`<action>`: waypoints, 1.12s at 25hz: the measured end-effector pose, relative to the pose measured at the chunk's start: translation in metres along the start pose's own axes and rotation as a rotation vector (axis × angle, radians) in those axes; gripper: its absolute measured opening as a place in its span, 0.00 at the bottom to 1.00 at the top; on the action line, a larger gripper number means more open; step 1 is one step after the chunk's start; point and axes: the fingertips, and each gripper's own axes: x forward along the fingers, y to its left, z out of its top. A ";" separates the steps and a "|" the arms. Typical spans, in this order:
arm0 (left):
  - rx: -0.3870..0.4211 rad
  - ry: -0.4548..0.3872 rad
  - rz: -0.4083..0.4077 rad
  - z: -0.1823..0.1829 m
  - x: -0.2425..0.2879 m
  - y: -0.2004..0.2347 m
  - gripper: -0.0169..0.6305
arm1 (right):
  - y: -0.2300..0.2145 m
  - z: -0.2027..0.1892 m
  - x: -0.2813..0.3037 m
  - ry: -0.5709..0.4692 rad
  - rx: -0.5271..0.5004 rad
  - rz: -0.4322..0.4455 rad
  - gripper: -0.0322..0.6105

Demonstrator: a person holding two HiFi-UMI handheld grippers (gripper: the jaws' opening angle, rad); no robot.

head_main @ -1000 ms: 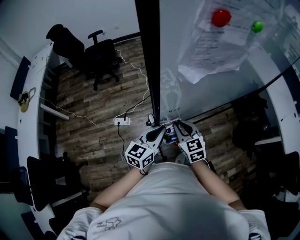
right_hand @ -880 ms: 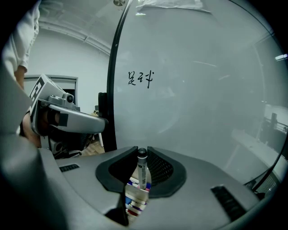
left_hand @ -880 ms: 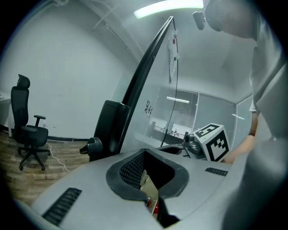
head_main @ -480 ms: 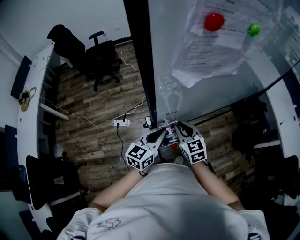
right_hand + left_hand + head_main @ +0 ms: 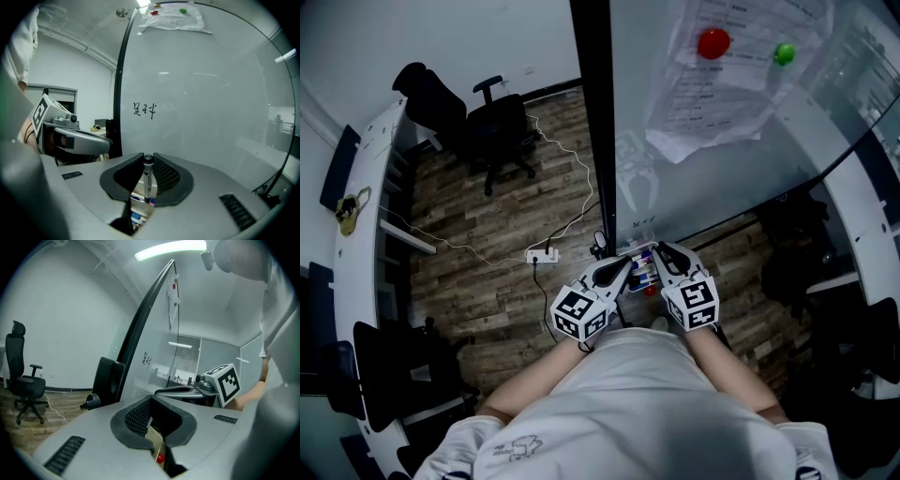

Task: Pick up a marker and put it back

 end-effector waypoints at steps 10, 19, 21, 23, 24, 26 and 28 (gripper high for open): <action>0.054 -0.012 -0.073 0.011 -0.023 -0.009 0.04 | 0.007 0.031 -0.036 -0.096 0.040 -0.112 0.16; 0.092 -0.030 -0.128 0.018 -0.037 -0.016 0.03 | 0.017 0.041 -0.056 -0.133 0.070 -0.179 0.16; 0.084 -0.039 -0.140 0.020 -0.040 -0.017 0.03 | 0.018 0.042 -0.059 -0.138 0.075 -0.191 0.16; 0.072 -0.052 -0.156 0.022 -0.042 -0.018 0.03 | 0.019 0.042 -0.061 -0.142 0.081 -0.200 0.16; 0.070 -0.057 -0.161 0.022 -0.043 -0.018 0.04 | 0.019 0.042 -0.061 -0.143 0.082 -0.203 0.16; 0.070 -0.060 -0.168 0.023 -0.043 -0.019 0.04 | 0.019 0.043 -0.061 -0.144 0.077 -0.208 0.16; 0.070 -0.061 -0.174 0.024 -0.043 -0.020 0.04 | 0.020 0.044 -0.062 -0.144 0.074 -0.211 0.16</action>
